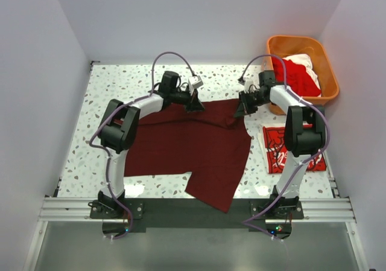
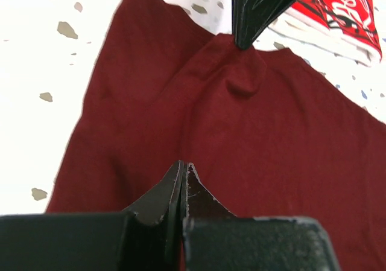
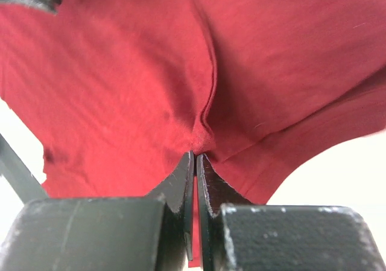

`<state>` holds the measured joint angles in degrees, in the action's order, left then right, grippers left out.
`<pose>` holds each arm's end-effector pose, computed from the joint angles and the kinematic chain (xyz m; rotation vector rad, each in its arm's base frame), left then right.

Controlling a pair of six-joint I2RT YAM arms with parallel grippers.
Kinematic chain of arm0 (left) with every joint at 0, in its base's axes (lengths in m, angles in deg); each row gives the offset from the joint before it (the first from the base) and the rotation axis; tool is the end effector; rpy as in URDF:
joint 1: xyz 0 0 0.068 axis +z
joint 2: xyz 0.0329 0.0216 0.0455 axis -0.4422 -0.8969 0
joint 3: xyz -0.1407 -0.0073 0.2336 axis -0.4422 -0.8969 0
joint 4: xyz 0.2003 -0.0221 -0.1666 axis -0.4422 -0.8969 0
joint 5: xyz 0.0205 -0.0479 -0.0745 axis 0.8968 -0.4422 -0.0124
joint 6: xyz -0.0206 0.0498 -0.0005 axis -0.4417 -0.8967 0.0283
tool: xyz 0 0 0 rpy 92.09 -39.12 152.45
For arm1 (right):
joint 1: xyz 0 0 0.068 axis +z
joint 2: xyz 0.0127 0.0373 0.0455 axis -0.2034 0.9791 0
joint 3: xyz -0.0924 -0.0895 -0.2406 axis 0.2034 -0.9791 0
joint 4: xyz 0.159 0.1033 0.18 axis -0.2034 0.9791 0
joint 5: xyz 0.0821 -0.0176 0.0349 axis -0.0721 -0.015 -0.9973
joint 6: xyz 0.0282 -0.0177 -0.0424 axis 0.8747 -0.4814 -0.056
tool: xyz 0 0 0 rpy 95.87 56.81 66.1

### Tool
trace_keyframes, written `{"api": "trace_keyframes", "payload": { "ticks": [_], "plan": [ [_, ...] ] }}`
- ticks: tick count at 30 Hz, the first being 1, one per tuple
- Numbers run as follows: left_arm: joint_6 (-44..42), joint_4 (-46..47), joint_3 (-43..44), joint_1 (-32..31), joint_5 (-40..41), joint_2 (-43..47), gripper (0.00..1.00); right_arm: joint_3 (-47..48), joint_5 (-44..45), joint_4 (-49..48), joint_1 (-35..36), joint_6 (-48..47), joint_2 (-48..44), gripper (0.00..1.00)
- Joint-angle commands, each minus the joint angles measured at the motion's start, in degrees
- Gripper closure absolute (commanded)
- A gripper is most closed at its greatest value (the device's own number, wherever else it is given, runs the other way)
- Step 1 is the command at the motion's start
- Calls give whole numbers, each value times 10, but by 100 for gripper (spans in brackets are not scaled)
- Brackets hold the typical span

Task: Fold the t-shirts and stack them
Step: Fold the tshirt

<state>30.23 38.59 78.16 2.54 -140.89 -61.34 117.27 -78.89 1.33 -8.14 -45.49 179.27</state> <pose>0.4223 -0.2162 0.1735 1.0705 1.8346 -1.1495 0.4042 0.0475 0.1898 -0.4773 2.5503 0.8731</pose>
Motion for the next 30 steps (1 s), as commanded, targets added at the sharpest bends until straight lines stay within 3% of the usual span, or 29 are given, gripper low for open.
{"api": "trace_keyframes", "payload": {
  "ticks": [1, 8, 10, 12, 17, 22, 30],
  "plan": [
    [-51, -12, -34, 0, -28, 49, 100, -16, -47, 34, 6, -80, -42, 100],
    [-85, -10, -81, 1, -16, 89, 100, -42, -49, 64, 25, -170, -56, 100],
    [-55, 7, -80, 1, -1, 86, 93, -50, -44, 60, 29, -176, -58, 100],
    [-39, 19, -67, 1, 28, 70, 77, -56, -38, 58, 36, -185, -59, 100],
    [3, 18, 12, 0, 57, 0, 64, -59, -32, 54, 40, -183, -57, 100],
    [34, 17, 75, -3, 49, -49, 61, -54, -30, 48, 41, -175, -55, 100],
    [33, 11, 96, -7, 45, -85, 59, -44, -25, 58, 41, -180, -52, 100]
  ]
}}
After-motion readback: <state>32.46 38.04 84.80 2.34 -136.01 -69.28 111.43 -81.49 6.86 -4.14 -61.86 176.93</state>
